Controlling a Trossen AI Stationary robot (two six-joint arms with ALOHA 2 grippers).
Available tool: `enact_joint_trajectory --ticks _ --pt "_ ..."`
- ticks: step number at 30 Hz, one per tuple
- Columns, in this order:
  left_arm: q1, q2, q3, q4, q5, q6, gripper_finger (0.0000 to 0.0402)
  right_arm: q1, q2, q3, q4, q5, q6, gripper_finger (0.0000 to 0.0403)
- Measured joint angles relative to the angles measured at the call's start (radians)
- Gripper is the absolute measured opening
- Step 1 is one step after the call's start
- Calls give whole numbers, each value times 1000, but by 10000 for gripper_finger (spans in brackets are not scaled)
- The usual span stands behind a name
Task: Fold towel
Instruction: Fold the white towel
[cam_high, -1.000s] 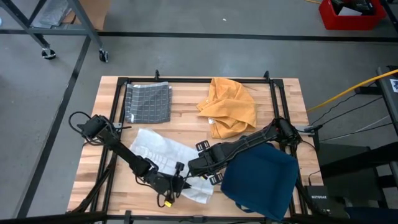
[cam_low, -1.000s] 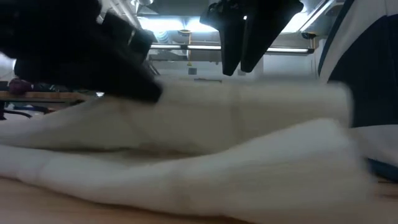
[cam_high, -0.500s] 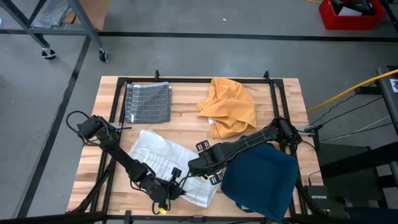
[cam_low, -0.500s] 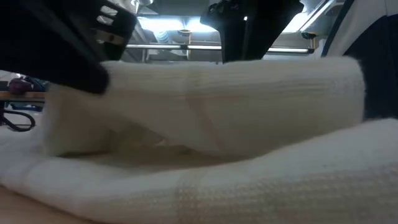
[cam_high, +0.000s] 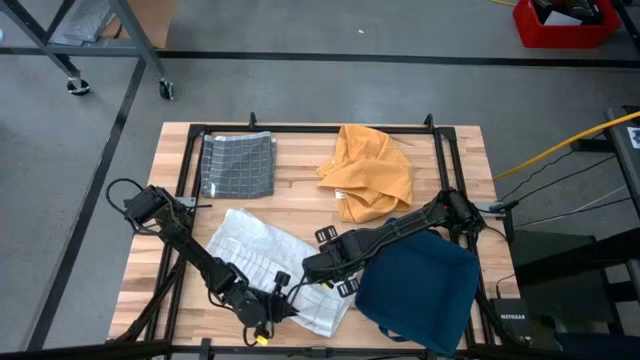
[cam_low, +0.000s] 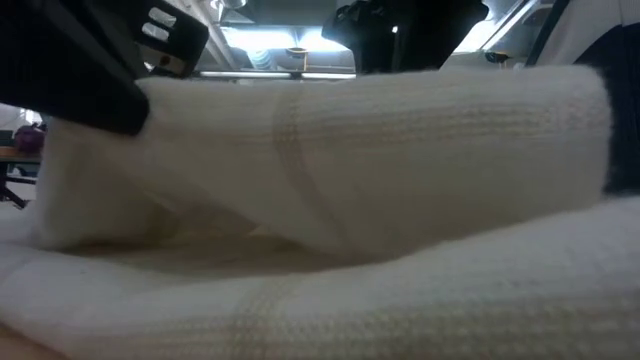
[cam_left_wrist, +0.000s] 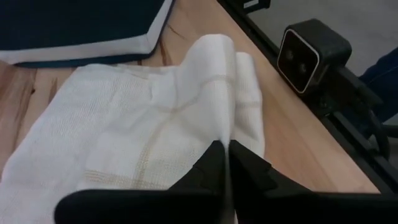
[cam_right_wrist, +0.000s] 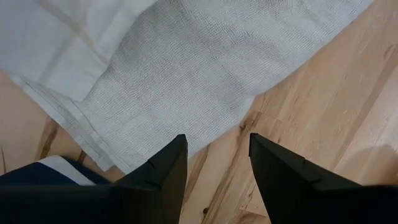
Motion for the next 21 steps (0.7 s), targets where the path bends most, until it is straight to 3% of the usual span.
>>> enact_joint_trajectory --ticks 4,10,15,21 --pt "1 0 0 1 0 -99 46 0 0 0 0 0 0 174" --pt "-1 0 0 2 0 -198 125 0 0 0 0 0 0 174" --pt "-21 0 0 2 0 -160 178 0 0 0 1 0 0 174" --pt "-23 2 0 -67 0 -87 203 0 0 0 4 0 0 174"
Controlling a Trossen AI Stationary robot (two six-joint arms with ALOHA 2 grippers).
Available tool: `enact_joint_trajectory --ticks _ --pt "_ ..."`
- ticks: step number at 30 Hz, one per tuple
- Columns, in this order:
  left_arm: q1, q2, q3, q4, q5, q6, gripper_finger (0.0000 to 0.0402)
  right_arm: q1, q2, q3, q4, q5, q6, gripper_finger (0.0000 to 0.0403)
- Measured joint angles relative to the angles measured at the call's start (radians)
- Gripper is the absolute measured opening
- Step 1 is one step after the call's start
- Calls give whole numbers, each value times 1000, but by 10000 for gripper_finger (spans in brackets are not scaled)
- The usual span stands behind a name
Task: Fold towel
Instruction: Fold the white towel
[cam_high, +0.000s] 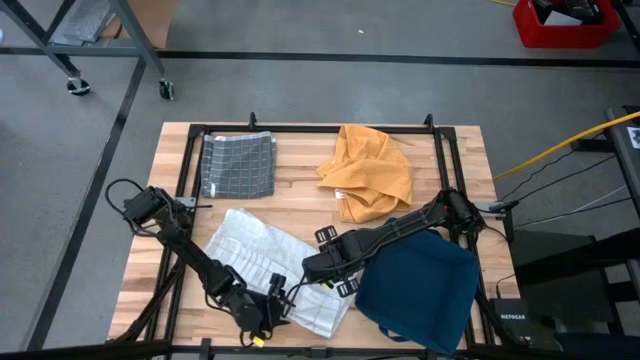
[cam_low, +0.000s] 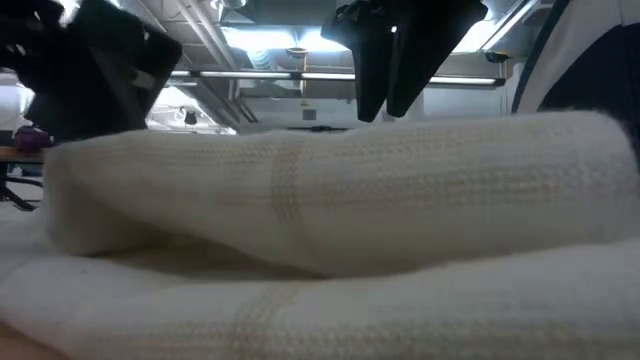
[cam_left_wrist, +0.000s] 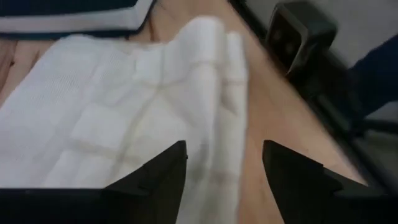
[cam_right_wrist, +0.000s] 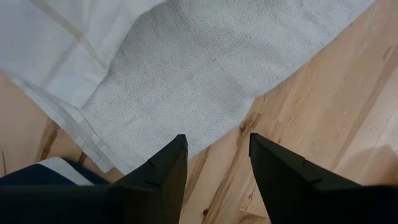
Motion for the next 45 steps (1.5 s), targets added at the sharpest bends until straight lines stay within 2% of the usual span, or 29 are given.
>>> enact_joint_trajectory --ticks 7,16,23,29,32,37,42,45 --pt "19 45 0 -8 7 23 204 0 0 0 1 0 0 174" --pt "-13 51 0 20 31 24 204 0 0 0 4 0 0 174" --pt "-8 51 0 -38 31 33 203 0 0 0 16 0 0 174" --pt "0 51 0 -53 -24 41 201 0 0 0 42 0 0 174" --pt "0 51 0 -52 -41 38 184 0 0 0 42 0 0 174" --pt "-7 51 0 -52 -41 -30 128 0 0 0 42 0 0 174" --pt "-20 51 0 -92 28 -87 81 0 0 0 42 0 0 174" --pt "-34 50 2 -142 35 -104 53 0 0 0 41 0 0 174"
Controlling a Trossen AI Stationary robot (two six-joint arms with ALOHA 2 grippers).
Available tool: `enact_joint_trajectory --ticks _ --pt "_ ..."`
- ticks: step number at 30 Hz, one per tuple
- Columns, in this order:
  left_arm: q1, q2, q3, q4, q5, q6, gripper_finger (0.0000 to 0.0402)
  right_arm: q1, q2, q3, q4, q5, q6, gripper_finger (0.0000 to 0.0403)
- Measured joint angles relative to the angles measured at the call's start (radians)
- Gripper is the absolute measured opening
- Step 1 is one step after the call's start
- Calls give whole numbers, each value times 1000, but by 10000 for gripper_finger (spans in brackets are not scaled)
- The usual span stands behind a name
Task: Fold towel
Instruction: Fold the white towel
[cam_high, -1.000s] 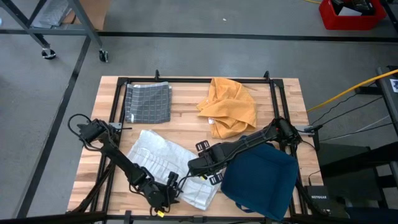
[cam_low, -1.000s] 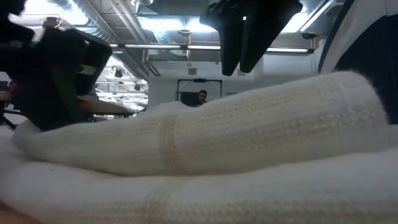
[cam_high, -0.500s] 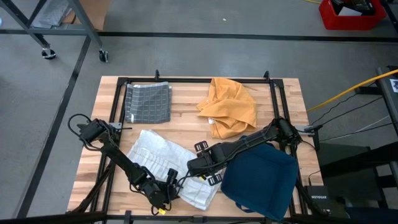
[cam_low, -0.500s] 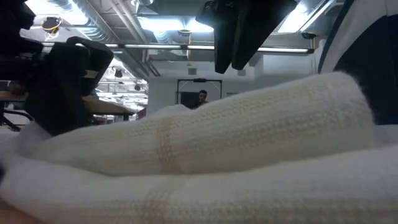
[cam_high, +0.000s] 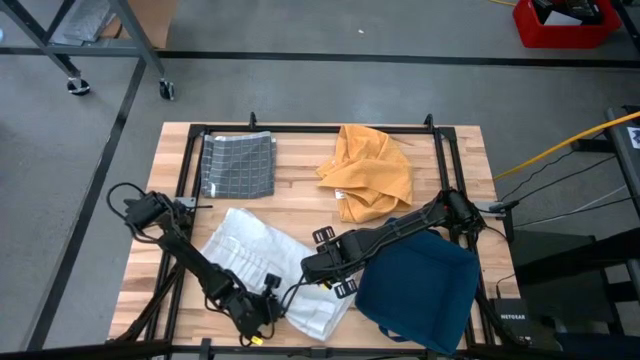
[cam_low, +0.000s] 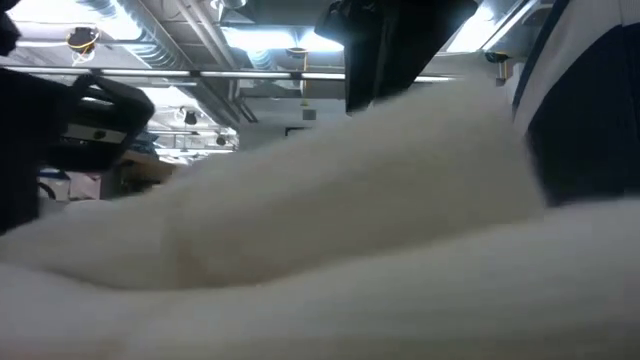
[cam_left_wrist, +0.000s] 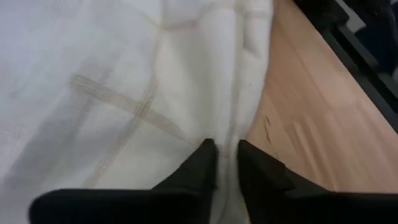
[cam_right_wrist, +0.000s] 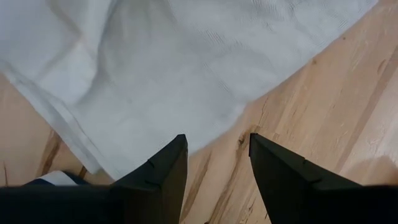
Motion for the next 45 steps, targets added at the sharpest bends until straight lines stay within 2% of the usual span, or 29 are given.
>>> enact_joint_trajectory --ticks 7,15,20,24,27,31,34,36,40,45 --pt "-19 -6 3 -168 2 -75 16 0 0 0 0 0 0 174" --pt "-22 -9 7 -322 -8 -149 29 0 0 0 0 0 0 174" --pt "-30 -9 5 -317 -13 -214 29 0 0 0 0 0 0 174" --pt "-35 -6 -6 -233 -62 -247 29 0 0 0 4 0 0 174" --pt "-29 -15 -7 -181 -95 -285 48 0 0 0 4 0 0 174" --pt "-14 -40 -4 -180 -100 -392 101 0 0 0 -30 9 -8 174" --pt "-8 -55 13 -183 -104 -447 142 0 1 11 -119 59 -51 174" --pt "-8 -60 29 -155 -107 -429 160 1 1 21 -181 77 -79 174" --pt "-18 -65 77 -62 -113 -273 173 0 1 22 -274 72 -89 174" --pt "-17 -65 108 46 -121 -107 175 0 1 5 -312 -27 -96 174"
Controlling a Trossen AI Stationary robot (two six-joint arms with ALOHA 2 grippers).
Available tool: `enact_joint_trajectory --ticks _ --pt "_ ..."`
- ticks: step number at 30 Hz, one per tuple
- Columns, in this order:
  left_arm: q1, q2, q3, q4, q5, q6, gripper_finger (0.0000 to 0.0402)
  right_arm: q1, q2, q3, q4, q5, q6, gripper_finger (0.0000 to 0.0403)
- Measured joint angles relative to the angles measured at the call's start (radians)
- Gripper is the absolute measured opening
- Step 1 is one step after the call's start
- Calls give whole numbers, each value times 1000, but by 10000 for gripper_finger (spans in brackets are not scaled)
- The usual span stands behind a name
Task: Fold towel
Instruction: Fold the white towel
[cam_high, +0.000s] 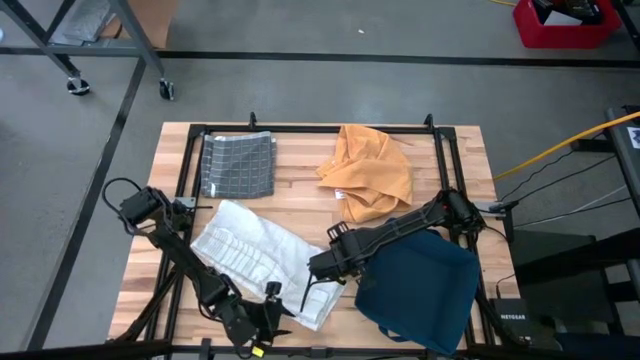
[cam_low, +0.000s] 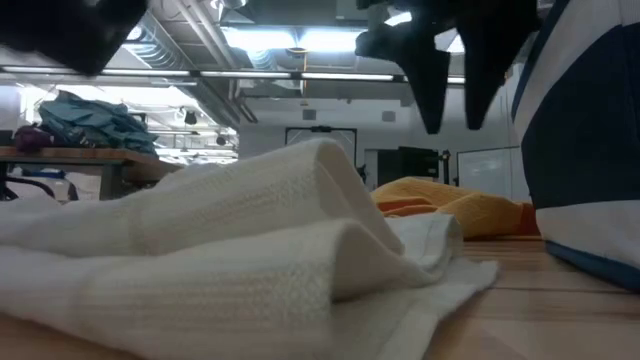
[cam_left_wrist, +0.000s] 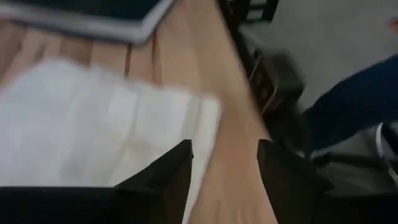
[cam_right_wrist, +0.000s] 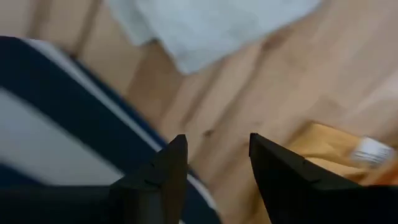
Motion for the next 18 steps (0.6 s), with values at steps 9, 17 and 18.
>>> enact_joint_trajectory --ticks 9,17,18 --pt "37 -2 6 16 -9 -54 175 80 -1 1 -5 -138 125 174" --pt "42 -3 6 10 -9 -9 163 221 -1 1 0 -151 200 174" --pt "42 -3 6 11 -9 3 162 232 -1 1 10 -117 210 174"
